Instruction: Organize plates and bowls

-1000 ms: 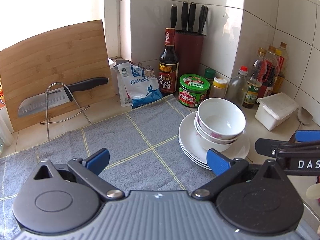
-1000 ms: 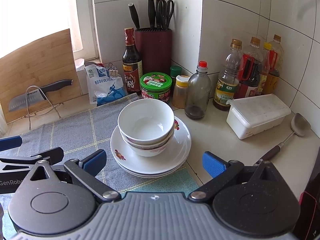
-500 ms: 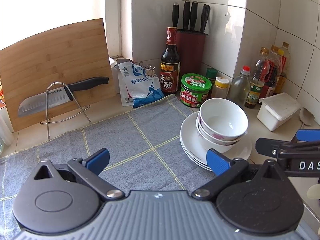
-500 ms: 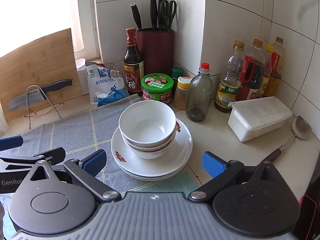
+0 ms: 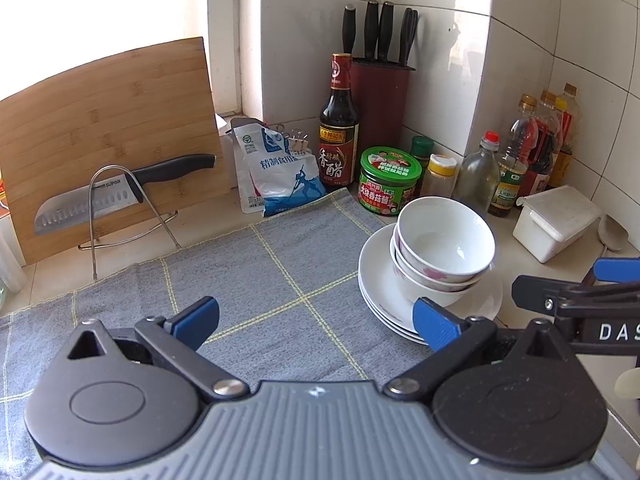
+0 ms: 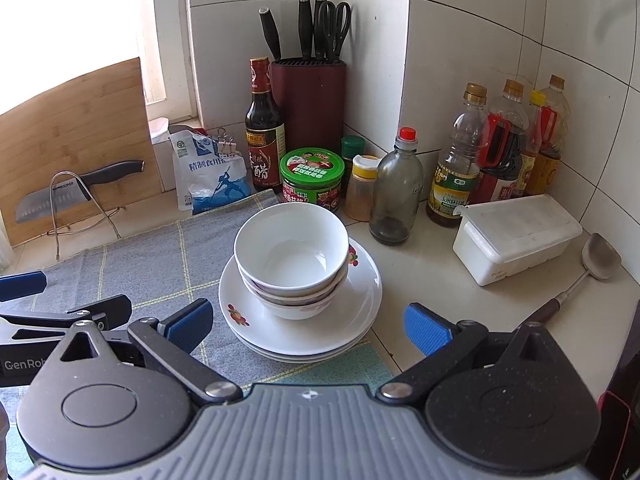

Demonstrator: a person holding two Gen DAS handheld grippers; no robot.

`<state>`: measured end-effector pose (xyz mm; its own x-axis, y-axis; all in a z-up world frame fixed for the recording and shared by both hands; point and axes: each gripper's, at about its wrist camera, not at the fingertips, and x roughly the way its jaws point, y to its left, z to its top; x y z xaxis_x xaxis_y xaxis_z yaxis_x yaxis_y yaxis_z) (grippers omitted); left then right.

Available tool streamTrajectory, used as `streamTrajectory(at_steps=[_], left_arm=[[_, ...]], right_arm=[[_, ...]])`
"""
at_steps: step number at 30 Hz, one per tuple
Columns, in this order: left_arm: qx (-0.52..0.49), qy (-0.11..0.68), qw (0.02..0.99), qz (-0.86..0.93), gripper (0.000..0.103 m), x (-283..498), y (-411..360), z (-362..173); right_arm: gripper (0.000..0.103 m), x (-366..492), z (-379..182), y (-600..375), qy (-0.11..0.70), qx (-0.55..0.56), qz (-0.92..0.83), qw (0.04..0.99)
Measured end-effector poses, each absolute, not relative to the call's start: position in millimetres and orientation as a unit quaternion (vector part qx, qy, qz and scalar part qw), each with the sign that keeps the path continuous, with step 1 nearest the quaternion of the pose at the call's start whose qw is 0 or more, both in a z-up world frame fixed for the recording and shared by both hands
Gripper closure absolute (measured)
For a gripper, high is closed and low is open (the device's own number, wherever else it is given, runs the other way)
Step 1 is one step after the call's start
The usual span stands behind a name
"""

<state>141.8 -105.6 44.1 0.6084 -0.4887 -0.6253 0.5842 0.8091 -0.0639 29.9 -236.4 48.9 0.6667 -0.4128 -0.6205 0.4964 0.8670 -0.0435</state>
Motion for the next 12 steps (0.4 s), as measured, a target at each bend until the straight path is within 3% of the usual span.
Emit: streamTrajectory(at_steps=[12], left_arm=[[0.076,0.327,0.892,-0.303,0.001,140.8,-107.4,44.5]], right_arm=[[0.0,26.6,49.4,-235.8,0.323,0.061,-0.252,0.91]])
